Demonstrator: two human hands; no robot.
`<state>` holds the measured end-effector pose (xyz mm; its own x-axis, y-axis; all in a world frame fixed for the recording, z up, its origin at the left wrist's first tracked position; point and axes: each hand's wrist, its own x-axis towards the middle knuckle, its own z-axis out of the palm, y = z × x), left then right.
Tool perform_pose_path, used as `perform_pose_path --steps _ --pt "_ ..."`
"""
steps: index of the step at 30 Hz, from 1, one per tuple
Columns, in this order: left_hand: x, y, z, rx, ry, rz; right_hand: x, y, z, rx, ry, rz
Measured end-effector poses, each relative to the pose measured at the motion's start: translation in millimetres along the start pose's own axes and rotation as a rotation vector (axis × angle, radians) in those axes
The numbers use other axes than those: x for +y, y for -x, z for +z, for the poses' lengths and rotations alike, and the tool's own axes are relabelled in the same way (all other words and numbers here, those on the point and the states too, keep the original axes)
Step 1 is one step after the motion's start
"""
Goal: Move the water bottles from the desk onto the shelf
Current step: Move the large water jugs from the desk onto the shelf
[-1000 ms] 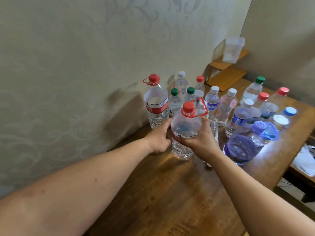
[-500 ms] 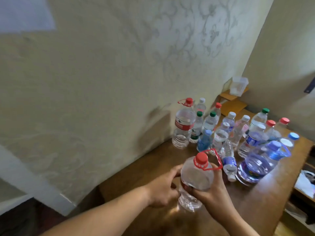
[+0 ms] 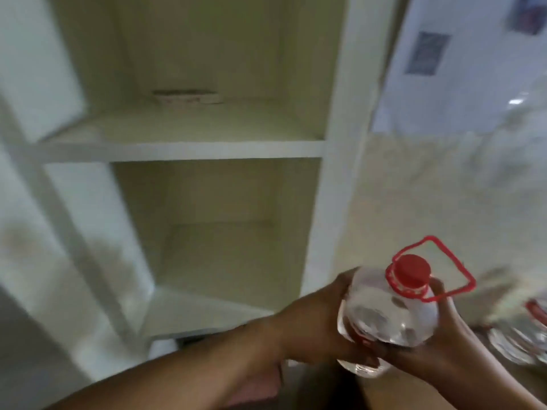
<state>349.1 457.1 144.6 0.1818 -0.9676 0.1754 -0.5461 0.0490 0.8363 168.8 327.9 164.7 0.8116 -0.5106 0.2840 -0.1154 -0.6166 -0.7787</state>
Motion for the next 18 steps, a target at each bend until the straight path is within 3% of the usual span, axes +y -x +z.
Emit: perform_pose_path --steps 3,8,13,18 --pt "-4 57 -51 0.225 -0.001 -0.022 -74 -33 47 -0.151 -0.115 -0.381" --pt "-29 124 -119 0.456 0.015 -0.136 -88 -77 110 -0.414 -0.303 -0.229" --pt "-76 114 -167 0.625 0.058 -0.236 -100 -162 175 -0.483 -0.254 -0.149" --pt "-118 84 -191 0.722 0.084 -0.219 -90 -210 225 -0.488 -0.290 -0.043"
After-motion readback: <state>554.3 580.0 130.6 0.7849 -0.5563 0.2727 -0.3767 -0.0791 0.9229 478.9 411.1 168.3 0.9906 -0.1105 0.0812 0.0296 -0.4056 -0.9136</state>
